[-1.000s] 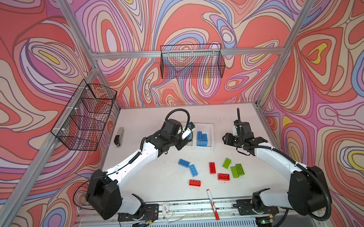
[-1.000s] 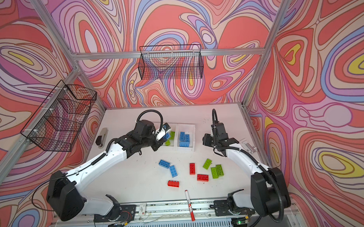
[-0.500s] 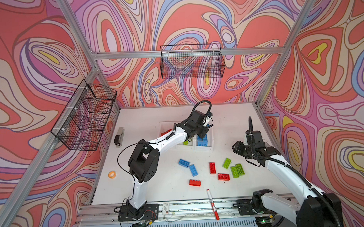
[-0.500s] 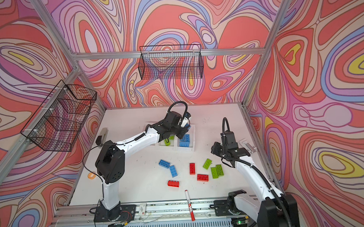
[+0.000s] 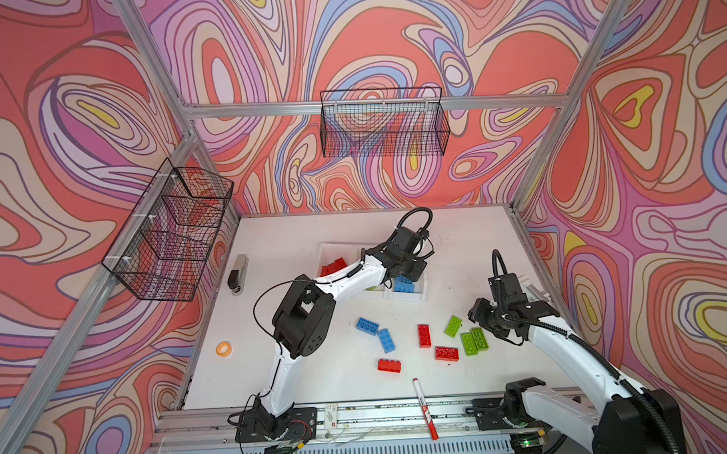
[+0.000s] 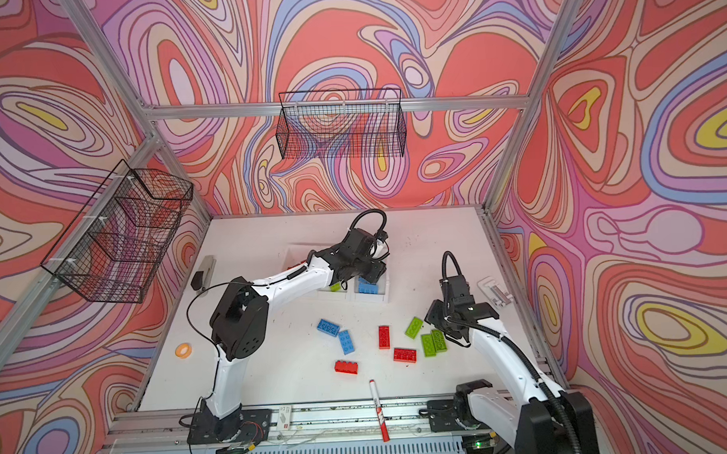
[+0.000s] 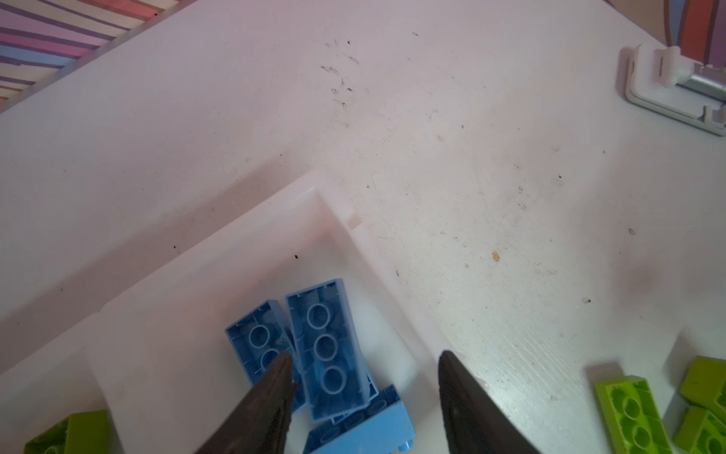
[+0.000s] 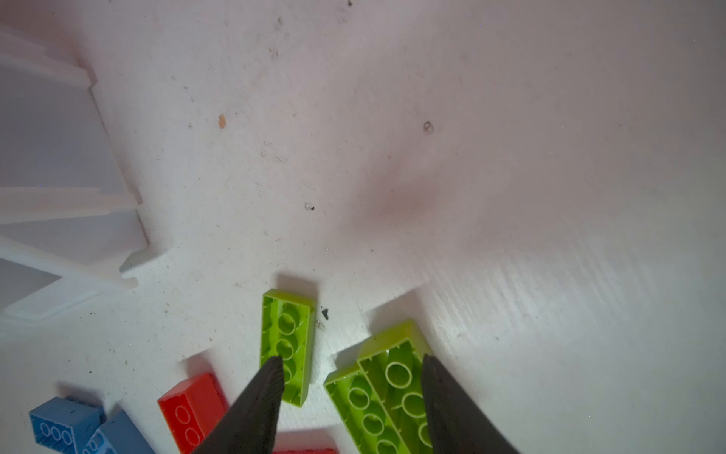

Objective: Sort the legos into containers by color
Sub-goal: 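Grasp a lime-green brick with the right gripper while the left gripper withdraws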

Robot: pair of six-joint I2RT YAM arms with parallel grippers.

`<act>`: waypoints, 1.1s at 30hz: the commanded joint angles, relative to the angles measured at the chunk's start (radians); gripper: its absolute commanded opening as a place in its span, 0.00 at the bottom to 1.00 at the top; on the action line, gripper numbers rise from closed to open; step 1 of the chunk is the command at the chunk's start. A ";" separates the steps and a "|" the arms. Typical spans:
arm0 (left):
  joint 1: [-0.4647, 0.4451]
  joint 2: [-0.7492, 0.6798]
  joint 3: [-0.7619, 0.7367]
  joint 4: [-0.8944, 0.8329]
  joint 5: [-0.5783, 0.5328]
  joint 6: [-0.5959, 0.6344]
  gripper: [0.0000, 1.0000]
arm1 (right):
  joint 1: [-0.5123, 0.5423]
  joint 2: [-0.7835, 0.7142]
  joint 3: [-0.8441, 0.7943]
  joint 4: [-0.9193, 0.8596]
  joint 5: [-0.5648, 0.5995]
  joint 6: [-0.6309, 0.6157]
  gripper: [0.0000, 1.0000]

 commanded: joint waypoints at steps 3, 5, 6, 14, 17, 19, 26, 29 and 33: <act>0.007 -0.078 -0.048 0.067 -0.085 0.029 0.72 | -0.006 0.007 -0.003 -0.038 0.026 0.029 0.61; 0.025 -0.112 -0.074 0.091 -0.094 0.028 0.72 | -0.006 0.009 -0.011 -0.040 0.020 0.034 0.61; 0.036 -0.127 -0.089 0.103 -0.095 0.022 0.72 | -0.006 0.008 -0.014 -0.042 0.018 0.037 0.61; 0.116 -0.256 -0.223 0.189 -0.107 0.012 0.70 | -0.006 0.012 -0.025 -0.049 0.013 0.047 0.61; 0.137 -0.288 -0.260 0.203 -0.116 0.015 0.70 | -0.006 0.019 -0.030 -0.051 0.010 0.055 0.60; 0.149 -0.306 -0.284 0.216 -0.115 0.012 0.70 | -0.005 0.022 -0.035 -0.047 0.005 0.063 0.60; 0.165 -0.336 -0.336 0.235 -0.108 0.010 0.70 | 0.001 0.039 -0.081 -0.013 -0.033 0.103 0.61; 0.170 -0.339 -0.343 0.235 -0.103 0.010 0.70 | 0.002 0.047 -0.092 -0.009 -0.032 0.110 0.63; 0.173 -0.340 -0.352 0.238 -0.100 0.012 0.70 | 0.003 0.063 -0.104 0.008 -0.028 0.114 0.64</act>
